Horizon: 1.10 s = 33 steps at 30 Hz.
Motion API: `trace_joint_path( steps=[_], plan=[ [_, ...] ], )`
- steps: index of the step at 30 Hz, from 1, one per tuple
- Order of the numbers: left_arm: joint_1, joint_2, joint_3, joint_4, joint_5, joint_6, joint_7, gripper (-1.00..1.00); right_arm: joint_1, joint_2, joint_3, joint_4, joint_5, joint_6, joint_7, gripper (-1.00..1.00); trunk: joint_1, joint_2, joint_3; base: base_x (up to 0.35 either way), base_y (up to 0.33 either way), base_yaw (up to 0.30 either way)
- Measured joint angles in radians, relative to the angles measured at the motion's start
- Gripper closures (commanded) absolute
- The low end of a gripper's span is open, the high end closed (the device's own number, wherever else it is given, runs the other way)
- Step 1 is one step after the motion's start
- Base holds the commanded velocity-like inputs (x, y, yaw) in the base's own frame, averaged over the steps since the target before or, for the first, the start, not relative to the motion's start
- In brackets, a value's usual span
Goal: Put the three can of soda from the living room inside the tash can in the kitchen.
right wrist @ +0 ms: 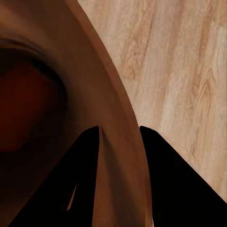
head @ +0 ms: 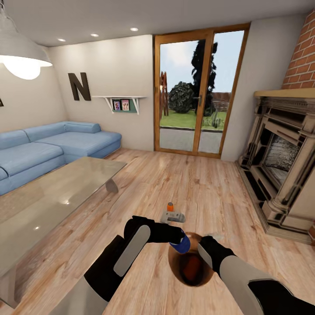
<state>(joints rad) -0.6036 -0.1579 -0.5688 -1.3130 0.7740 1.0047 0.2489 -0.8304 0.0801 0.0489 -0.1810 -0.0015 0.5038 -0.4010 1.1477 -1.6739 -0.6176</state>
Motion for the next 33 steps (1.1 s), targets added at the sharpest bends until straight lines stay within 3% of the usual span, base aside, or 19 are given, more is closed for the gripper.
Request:
trace_joint_path(
  steps=[15, 22, 28, 33],
  plan=[
    [-0.001, -0.003, -0.018, 0.075, -0.007, -0.060, 0.005, 1.00, -0.003, 0.009, -0.005, -0.069, 0.002, 0.122, 0.003, 1.00, 0.000, 0.000, 0.000, 0.000, 0.000, 0.000],
    [-0.001, -0.002, -0.025, 0.170, -0.013, -0.114, 0.006, 1.00, -0.006, 0.009, -0.006, -0.073, 0.003, 0.139, 0.006, 1.00, 0.000, 0.000, 0.000, 0.000, 0.000, 0.000],
    [-0.001, -0.003, -0.079, 0.226, -0.010, -0.170, 0.006, 1.00, -0.007, 0.014, -0.004, -0.075, 0.005, 0.161, 0.008, 1.00, 0.000, 0.000, 0.000, 0.000, 0.000, 0.000],
    [-0.001, -0.003, -0.101, 0.253, -0.011, -0.204, 0.010, 1.00, -0.007, 0.021, -0.004, -0.075, 0.005, 0.172, 0.010, 1.00, 0.000, 0.000, 0.000, 0.000, 0.000, 0.000]
  ],
)
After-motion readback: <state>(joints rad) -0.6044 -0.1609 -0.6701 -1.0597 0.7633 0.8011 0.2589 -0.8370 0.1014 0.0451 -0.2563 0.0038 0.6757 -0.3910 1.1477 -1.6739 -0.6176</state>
